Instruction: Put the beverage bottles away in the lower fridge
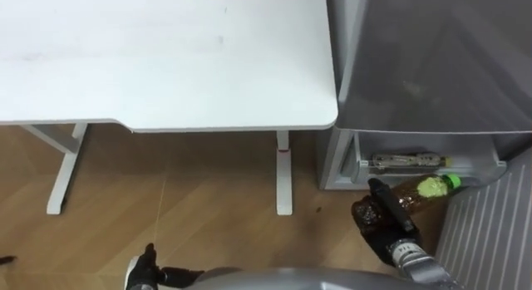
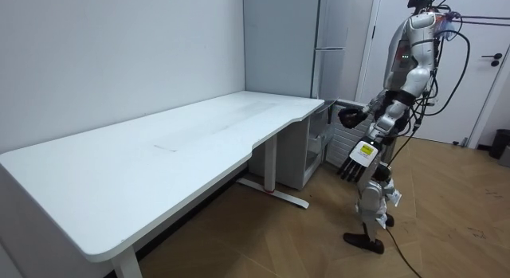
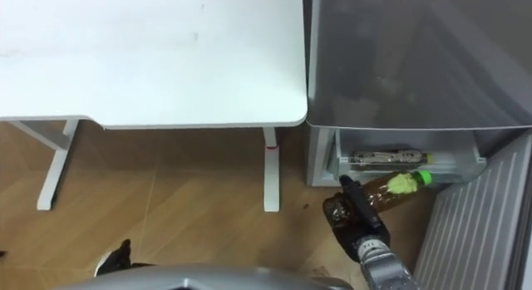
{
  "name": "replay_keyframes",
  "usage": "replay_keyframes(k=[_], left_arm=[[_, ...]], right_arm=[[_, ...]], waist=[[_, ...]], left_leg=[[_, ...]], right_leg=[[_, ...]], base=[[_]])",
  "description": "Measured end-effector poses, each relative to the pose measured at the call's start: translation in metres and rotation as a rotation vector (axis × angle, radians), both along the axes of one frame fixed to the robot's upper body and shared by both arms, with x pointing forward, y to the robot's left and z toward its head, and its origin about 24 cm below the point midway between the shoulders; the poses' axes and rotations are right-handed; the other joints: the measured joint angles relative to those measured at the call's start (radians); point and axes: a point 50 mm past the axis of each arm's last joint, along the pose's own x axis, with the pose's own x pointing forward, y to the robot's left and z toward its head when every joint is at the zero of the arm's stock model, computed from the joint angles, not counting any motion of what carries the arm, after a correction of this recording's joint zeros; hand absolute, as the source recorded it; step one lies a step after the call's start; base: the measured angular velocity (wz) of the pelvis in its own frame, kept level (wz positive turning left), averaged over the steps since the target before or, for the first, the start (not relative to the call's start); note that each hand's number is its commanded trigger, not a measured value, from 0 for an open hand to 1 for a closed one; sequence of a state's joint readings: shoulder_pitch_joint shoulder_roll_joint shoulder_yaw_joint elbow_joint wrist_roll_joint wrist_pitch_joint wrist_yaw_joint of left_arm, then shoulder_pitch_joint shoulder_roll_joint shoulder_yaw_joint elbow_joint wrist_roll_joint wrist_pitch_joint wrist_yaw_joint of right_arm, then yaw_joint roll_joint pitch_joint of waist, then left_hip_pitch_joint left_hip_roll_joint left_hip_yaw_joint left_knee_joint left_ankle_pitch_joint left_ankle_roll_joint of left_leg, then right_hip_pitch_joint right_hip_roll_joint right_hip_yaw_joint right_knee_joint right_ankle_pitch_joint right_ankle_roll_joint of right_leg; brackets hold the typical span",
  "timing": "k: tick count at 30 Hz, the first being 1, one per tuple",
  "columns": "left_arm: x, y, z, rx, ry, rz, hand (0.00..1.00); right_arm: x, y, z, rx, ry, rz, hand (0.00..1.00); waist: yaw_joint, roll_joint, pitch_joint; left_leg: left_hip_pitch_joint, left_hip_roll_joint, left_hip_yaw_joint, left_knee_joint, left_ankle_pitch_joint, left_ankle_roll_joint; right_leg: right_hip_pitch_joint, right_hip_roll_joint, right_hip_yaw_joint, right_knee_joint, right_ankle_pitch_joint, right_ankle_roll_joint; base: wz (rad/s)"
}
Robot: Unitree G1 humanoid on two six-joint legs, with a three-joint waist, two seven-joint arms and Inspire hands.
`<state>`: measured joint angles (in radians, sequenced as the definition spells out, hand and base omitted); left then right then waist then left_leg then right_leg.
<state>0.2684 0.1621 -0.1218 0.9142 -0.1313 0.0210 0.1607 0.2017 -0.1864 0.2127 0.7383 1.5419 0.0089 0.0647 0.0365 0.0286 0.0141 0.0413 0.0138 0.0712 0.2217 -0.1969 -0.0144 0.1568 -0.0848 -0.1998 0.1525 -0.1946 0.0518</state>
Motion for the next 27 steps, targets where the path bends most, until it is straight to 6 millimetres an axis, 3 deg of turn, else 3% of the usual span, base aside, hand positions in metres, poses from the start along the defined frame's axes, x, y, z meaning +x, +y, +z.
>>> replay_keyframes(k=[9, 14, 27], left_arm=[[-0.021, 0.000, -0.003, 0.039, 0.093, -0.145, 0.00], [-0.034, 0.000, -0.005, 0.048, 0.160, -0.198, 0.00], [-0.034, -0.001, -0.005, 0.009, 0.187, -0.202, 0.00]], right_arm=[[0.010, -0.003, 0.006, 0.063, -0.061, -0.134, 1.00], [0.012, -0.016, 0.006, 0.046, -0.060, -0.200, 1.00], [0.018, -0.038, 0.001, 0.010, -0.025, -0.313, 1.00]], waist=[[0.002, 0.004, -0.0027], [-0.001, 0.010, -0.0068], [-0.002, 0.009, -0.0065]], left_leg=[[-0.004, 0.000, -0.002, 0.003, -0.001, 0.002], [-0.007, -0.002, -0.006, 0.014, -0.001, 0.002], [-0.042, -0.010, -0.038, 0.035, 0.000, 0.003]], right_leg=[[0.000, 0.000, -0.001, 0.000, 0.000, 0.000], [0.005, -0.001, -0.005, -0.002, -0.001, 0.002], [-0.005, -0.004, -0.038, -0.017, -0.003, 0.005]], base=[[0.00], [0.01], [0.09]])
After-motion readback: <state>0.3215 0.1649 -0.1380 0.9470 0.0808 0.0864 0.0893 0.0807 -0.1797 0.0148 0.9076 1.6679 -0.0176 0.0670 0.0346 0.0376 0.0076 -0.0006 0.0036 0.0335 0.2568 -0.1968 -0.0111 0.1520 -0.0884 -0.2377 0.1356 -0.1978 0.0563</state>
